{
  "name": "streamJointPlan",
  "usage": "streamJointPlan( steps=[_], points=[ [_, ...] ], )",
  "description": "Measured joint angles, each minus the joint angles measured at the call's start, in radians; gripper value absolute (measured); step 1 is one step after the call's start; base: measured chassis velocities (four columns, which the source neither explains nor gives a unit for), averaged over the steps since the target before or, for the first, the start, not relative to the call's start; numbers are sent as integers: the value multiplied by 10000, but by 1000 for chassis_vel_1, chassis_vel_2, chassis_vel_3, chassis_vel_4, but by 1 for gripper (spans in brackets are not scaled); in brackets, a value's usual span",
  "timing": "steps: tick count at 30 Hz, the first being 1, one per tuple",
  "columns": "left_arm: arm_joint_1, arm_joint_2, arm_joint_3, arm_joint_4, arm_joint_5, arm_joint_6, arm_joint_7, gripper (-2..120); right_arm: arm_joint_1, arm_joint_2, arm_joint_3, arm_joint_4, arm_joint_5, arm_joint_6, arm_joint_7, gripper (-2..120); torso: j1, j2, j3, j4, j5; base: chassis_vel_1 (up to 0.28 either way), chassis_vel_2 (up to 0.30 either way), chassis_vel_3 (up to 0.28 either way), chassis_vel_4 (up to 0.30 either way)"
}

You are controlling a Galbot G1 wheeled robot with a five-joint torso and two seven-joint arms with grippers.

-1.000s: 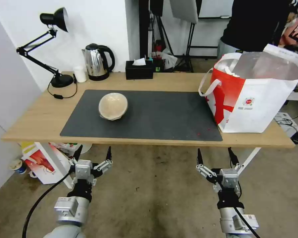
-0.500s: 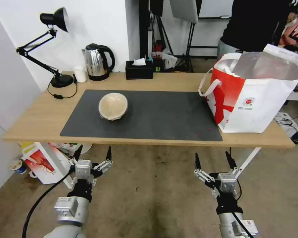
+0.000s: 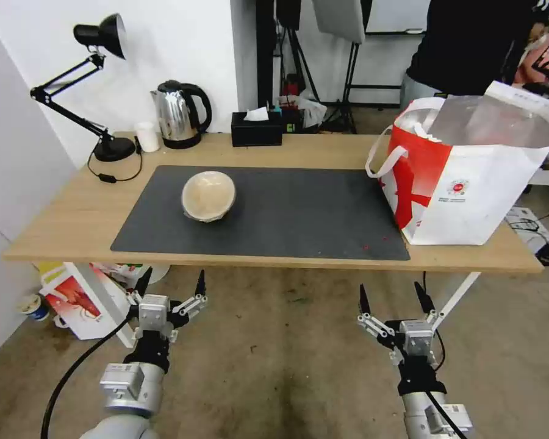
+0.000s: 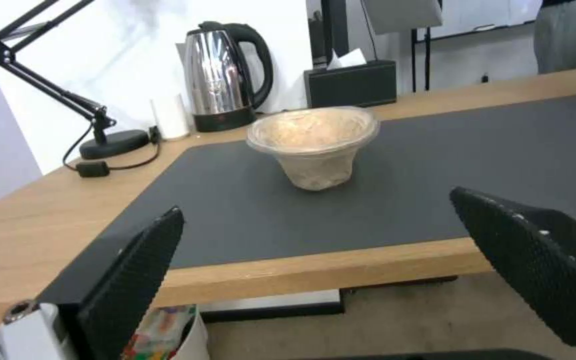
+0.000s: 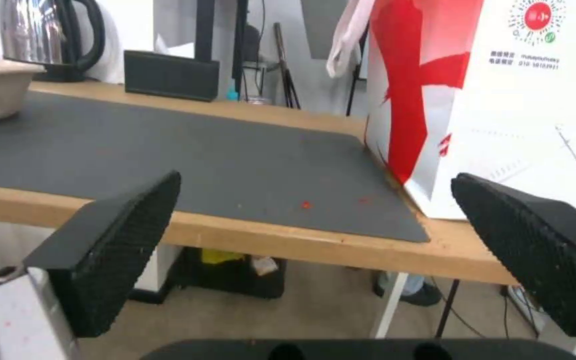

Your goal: Pick up the trash from the table and place it into the takeout bag.

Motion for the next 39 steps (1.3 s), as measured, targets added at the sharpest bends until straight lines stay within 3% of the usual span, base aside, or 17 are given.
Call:
streamJointPlan(
  steps=[39],
  points=[
    [0,0,0,0,0,0,0,100,33,-9,39,-46,69,-19,9,100,0,0,0,0,0,0,0,0,0]
  ],
)
